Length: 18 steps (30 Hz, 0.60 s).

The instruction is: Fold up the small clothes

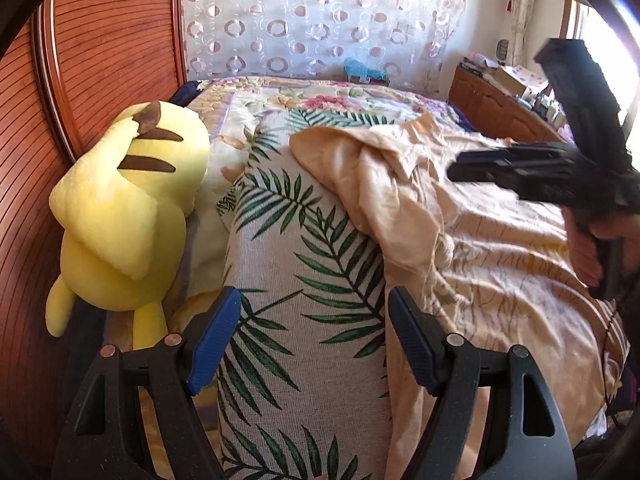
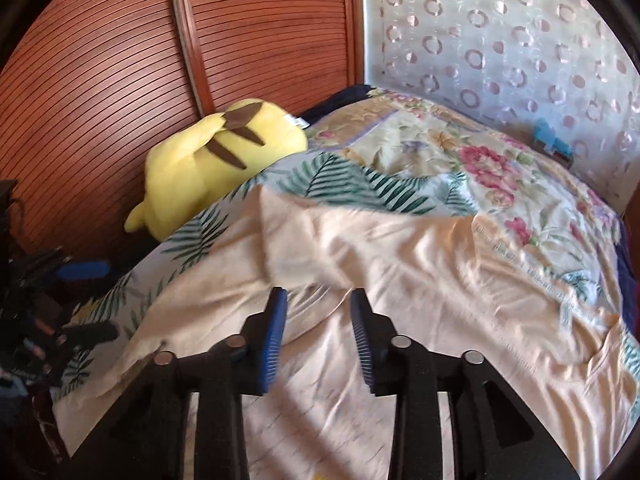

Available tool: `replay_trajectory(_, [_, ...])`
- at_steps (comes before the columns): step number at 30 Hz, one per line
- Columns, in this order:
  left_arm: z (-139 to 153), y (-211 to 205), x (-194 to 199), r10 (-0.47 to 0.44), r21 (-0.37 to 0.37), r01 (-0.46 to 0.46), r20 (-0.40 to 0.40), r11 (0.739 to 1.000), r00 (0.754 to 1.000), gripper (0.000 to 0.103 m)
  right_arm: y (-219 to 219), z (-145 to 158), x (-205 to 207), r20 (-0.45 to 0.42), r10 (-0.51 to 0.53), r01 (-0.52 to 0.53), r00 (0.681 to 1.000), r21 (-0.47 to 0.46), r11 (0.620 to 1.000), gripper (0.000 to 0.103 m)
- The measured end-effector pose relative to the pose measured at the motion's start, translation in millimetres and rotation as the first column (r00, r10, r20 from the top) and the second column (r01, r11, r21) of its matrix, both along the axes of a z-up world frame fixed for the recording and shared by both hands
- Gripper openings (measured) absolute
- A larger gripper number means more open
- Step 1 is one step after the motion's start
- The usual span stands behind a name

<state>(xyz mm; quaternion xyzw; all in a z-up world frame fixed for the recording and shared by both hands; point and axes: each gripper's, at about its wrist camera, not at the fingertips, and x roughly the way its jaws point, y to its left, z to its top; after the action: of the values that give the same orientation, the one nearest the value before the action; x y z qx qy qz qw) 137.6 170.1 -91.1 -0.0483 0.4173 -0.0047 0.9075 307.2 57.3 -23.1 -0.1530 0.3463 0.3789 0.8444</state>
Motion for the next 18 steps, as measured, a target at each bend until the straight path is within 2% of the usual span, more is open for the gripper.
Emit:
replay_trajectory(5, [-12.5,0.4,1.0,0.027,0.056,-0.025,-0.039,0.998,0.999,0.077,-1.7,-11.3,-29.9,-0.083,0.096,-0.095,0.992,0.017,0.995,0.035])
replay_trajectory(11, [-15.2,7.5,-3.5,0.04,0.025,-0.039,-0.039,0.999,0.998,0.077,12.1,-27.7,-47.1,-0.078,0.164,-0.167,0.983,-0.033,0.985,0.035])
replay_trajectory(13, [-11.3,8.1,-5.6,0.043,0.017,-0.042,-0.026,0.999,0.999,0.077,17.3,-31.7,-46.1,-0.093,0.181,-0.185,0.979,-0.041,0.982,0.006])
replay_trajectory(18, [1.1,4.6,-8.5,0.039,0.01,-0.04,0.015,0.999,0.999,0.077,-5.7,-11.1,-54.2,-0.059,0.192,-0.192,0.98,0.004,0.981,0.005])
